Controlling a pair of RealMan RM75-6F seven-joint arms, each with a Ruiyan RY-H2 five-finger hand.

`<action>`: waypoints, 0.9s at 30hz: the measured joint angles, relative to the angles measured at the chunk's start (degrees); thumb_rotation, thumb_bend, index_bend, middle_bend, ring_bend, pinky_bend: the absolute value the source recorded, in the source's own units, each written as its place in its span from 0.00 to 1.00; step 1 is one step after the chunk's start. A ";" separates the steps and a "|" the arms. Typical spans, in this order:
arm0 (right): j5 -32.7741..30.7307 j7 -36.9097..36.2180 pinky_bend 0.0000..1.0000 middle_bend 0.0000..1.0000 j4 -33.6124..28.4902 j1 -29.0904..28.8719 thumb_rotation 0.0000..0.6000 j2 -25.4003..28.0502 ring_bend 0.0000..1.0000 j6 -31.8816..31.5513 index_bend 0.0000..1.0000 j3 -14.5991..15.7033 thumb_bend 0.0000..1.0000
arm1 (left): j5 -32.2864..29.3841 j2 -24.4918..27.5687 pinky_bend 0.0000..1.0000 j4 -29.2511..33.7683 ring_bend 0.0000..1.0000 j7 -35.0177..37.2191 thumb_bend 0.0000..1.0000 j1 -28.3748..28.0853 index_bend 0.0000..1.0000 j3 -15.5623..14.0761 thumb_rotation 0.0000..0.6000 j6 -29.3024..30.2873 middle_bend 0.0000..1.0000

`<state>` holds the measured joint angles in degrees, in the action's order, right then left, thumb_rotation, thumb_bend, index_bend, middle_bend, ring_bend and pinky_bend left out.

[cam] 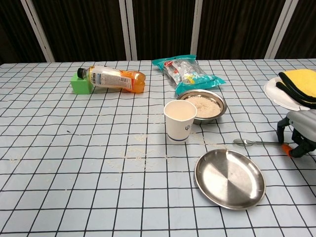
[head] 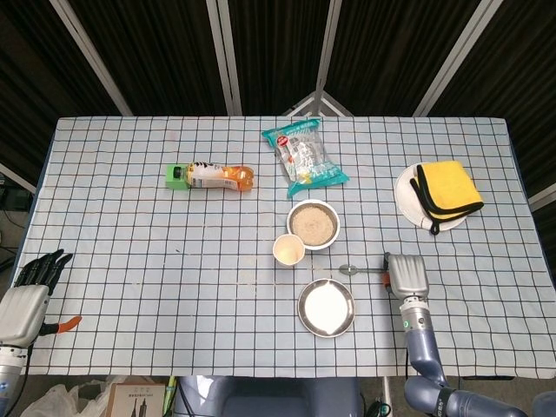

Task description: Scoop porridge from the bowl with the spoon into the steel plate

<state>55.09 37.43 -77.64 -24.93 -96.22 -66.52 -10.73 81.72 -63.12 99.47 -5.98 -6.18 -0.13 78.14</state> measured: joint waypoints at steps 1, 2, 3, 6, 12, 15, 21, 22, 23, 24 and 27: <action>0.00 -0.03 0.98 0.95 -0.07 0.01 1.00 0.04 1.00 -0.07 0.57 0.04 0.53 | -0.01 -0.01 0.00 0.00 0.00 0.01 0.00 0.00 0.00 0.00 1.00 0.00 0.00; -0.02 -0.06 0.98 0.95 -0.13 0.01 1.00 0.09 1.00 -0.15 0.57 0.09 0.54 | -0.01 -0.02 0.00 0.00 0.00 0.02 0.00 0.00 0.00 -0.01 1.00 0.01 0.00; -0.03 -0.09 0.98 0.95 -0.19 0.02 1.00 0.14 1.00 -0.21 0.57 0.13 0.54 | -0.01 -0.01 0.00 0.01 0.00 0.02 0.00 0.00 0.00 -0.01 1.00 0.01 0.00; 0.00 -0.25 0.98 0.95 -0.42 0.10 1.00 0.25 1.00 -0.47 0.58 0.26 0.54 | 0.01 0.00 0.00 0.03 0.00 0.05 0.00 0.01 0.00 -0.03 1.00 0.02 0.00; 0.46 -0.74 0.98 0.95 -0.90 0.27 1.00 0.59 1.00 -1.17 0.58 0.48 0.54 | 0.04 0.01 0.00 0.06 0.00 0.05 0.00 0.04 0.00 -0.04 1.00 0.11 0.00; 1.42 -1.59 0.98 0.95 -1.26 0.43 1.00 0.99 1.00 -2.02 0.58 0.49 0.54 | 0.06 0.01 0.00 0.07 0.00 0.08 0.00 0.05 0.00 -0.07 1.00 0.12 0.00; 5.34 -4.46 0.98 0.95 -1.97 0.85 1.00 2.41 1.00 -5.22 0.59 -0.01 0.54 | 0.17 0.03 0.00 0.17 0.00 -0.01 0.00 0.05 0.00 -0.13 1.00 0.15 0.00; 6.15 -4.88 0.98 0.95 -2.04 0.89 1.00 2.74 1.00 -5.95 0.59 -0.17 0.54 | 0.25 0.03 0.00 0.21 0.00 -0.02 0.00 0.06 0.00 -0.17 1.00 0.17 0.00; 6.84 -5.25 0.98 0.95 -2.11 0.90 1.00 3.09 1.00 -6.70 0.59 -0.42 0.54 | 0.31 0.05 0.00 0.23 0.00 -0.02 0.00 0.07 0.00 -0.20 1.00 0.19 0.00; 7.59 -5.56 0.98 0.95 -2.20 0.89 1.00 3.60 1.00 -7.68 0.59 -0.88 0.54 | 0.38 0.06 0.00 0.26 0.00 0.00 0.00 0.08 0.00 -0.23 1.00 0.21 0.00; 8.94 -5.31 0.98 0.95 -2.47 0.46 1.00 5.17 1.00 -9.55 0.59 -2.50 0.54 | 0.55 0.12 0.00 0.28 0.00 0.20 0.00 0.09 0.00 -0.31 1.00 0.21 0.00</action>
<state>64.03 32.12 -80.12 -24.47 -91.05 -76.08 -13.23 82.27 -63.00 99.75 -5.79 -6.09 -0.44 78.35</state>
